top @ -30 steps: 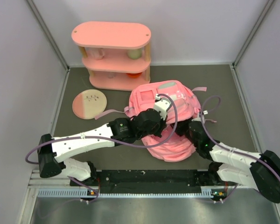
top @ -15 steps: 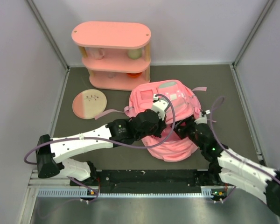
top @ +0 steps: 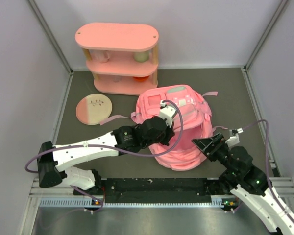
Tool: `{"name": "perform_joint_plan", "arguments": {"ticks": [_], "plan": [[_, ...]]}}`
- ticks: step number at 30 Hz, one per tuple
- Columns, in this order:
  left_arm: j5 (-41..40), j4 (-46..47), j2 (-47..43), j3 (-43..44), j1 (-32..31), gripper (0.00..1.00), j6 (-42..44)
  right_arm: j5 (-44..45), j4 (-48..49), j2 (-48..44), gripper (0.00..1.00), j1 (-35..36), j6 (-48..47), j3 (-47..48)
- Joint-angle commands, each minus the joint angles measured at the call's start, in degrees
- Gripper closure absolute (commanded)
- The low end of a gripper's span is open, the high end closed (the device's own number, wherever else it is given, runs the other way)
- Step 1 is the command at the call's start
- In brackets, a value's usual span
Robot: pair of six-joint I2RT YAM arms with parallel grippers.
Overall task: Pack the student bag
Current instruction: Place the stationery in the student bag, then zip the student bag at the center of the board.
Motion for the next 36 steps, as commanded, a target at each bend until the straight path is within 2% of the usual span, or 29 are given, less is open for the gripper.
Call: {"name": "perform_joint_plan", "arguments": {"ticks": [1,2,3,4,5,6,7,8,11,12,13,15,16,18,19,20,22,24,25,26,29,30,36], "plan": [[2.1,3.1,-0.9,-1.2,0.7,1.0,-1.0,1.1,-11.4,-2.3,0.24,0.3,-5.4,9.6],[4.0,3.2,-0.9,-1.2,0.7,0.95,0.0,3.3,-11.9,-1.9,0.25,0.2,-5.9,10.8],[6.5,2.8,-1.2,-1.3,0.7,0.61,0.6,5.0,-13.4,-1.7,0.25,0.2,-6.9,13.5],[6.5,1.7,-1.6,-1.2,0.7,0.42,0.5,6.8,-14.9,-1.6,0.26,0.2,-7.7,15.3],[6.2,0.8,-2.1,-1.4,0.7,0.32,0.3,11.8,-16.6,-1.4,0.26,0.2,-8.1,17.3],[5.2,0.0,-3.8,-1.8,0.7,0.27,0.2,14.5,-19.6,-1.3,0.25,0.2,-9.7,20.9],[4.6,-0.2,-5.0,-2.7,0.7,0.02,0.0,17.1,-20.8,-1.3,0.25,0.2,-10.7,22.5],[3.5,-0.3,-6.3,-3.3,0.7,0.01,-0.3,21.4,-21.9,-1.2,0.24,0.2,-11.6,23.9],[-2.2,1.4,-12.4,-6.9,0.7,0.01,-0.8,23.6,-22.3,-0.7,0.16,0.2,-14.8,27.4],[-4.3,1.9,-15.6,-8.1,0.7,0.01,-0.7,23.0,-22.3,-0.6,0.16,0.2,-15.9,28.2],[-10.9,3.1,-17.1,-11.0,0.8,0.01,-0.8,22.0,-22.0,2.2,0.16,0.2,-16.3,28.4],[-16.3,2.2,-20.5,-13.0,1.7,0.01,-2.3,16.7,-21.5,4.7,0.16,0.2,-17.2,27.7],[-17.1,0.6,-21.3,-14.2,4.1,0.01,-3.9,11.7,-20.9,7.3,0.16,0.2,-17.5,27.1],[-13.6,-1.3,-23.4,-15.3,8.2,0.01,-5.5,6.3,-19.1,10.5,0.15,0.2,-18.2,25.2],[-11.2,-1.6,-24.0,-16.9,13.7,0.01,-7.0,3.6,-18.2,11.8,0.15,0.2,-18.4,24.3],[-3.7,-1.5,-24.4,-18.0,16.8,0.01,-7.4,-1.0,-15.8,14.6,0.16,0.2,-18.6,23.4],[0.7,-2.1,-25.5,-20.4,23.6,0.01,-9.2,-5.7,-13.3,16.7,0.16,0.2,-18.9,21.0],[3.8,-0.2,-26.7,-22.5,26.8,0.01,-9.4,-6.2,-12.2,18.4,0.16,0.2,-18.7,20.3],[5.7,0.6,-26.9,-24.2,28.0,0.01,-9.4,-5.3,-12.3,18.6,0.16,0.1,-18.8,20.4],[10.8,2.5,-26.4,-24.9,29.1,0.01,-9.5,-4.7,-12.5,19.1,0.16,0.3,-19.3,21.0],[16.8,5.6,-23.2,-27.5,32.8,0.01,-10.9,-5.3,-12.8,19.9,0.16,0.3,-20.7,22.1],[21.9,8.0,-22.1,-28.7,34.0,0.01,-11.9,-6.4,-12.0,21.0,0.16,0.1,-21.2,22.4],[28.9,17.1,-14.6,-29.4,34.9,0.01,-13.7,-17.9,-5.3,25.4,0.2,0.2,-22.2,20.6]]}}
